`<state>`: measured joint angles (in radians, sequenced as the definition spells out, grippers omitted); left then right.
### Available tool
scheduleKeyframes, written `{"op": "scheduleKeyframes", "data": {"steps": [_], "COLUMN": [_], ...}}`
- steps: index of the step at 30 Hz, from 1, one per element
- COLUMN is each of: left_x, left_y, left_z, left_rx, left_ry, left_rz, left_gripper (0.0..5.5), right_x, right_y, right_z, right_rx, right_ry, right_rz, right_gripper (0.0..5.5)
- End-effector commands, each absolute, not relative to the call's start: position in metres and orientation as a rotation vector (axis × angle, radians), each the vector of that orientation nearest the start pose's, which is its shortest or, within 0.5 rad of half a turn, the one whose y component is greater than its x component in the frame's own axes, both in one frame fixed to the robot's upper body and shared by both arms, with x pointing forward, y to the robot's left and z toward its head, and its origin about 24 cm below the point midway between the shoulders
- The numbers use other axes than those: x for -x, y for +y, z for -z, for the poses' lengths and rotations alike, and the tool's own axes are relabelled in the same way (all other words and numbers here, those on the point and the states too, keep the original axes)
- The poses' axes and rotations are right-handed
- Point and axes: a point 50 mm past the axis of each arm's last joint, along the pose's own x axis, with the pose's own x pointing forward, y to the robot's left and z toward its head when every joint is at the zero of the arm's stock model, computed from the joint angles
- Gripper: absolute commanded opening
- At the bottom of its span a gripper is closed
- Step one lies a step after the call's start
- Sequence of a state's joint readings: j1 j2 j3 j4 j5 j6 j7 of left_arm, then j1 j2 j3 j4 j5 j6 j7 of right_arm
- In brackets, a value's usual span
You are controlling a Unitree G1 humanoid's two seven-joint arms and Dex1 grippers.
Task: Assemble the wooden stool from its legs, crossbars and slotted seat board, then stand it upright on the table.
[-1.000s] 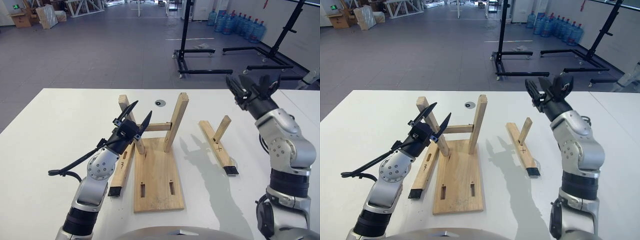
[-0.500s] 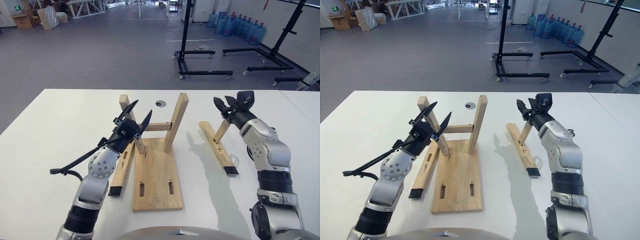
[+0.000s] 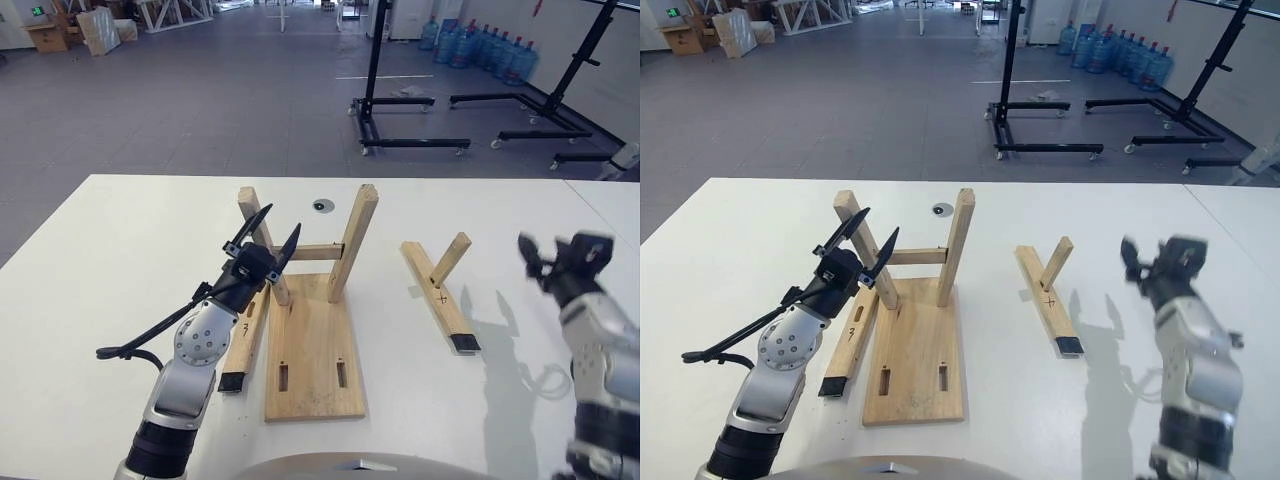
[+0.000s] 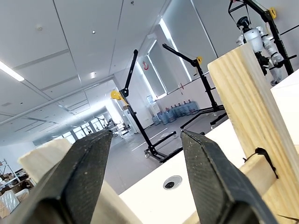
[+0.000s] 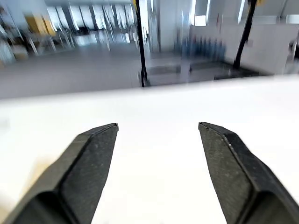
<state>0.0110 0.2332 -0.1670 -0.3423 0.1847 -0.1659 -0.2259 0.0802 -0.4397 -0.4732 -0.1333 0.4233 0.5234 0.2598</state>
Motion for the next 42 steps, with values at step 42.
{"op": "scheduleKeyframes", "data": {"steps": [42], "left_x": [-0.235], "left_y": [0.119], "left_z": [-0.123], "left_rx": [-0.439], "left_ry": [-0.448], "left_rz": [0.433], "left_gripper": [2.68], "right_x": [-0.217], "right_y": [-0.238], "right_z": [-0.039], "right_rx": [0.017], "right_ry": [0.660], "right_rz": [-0.278], "right_gripper": [2.84]}}
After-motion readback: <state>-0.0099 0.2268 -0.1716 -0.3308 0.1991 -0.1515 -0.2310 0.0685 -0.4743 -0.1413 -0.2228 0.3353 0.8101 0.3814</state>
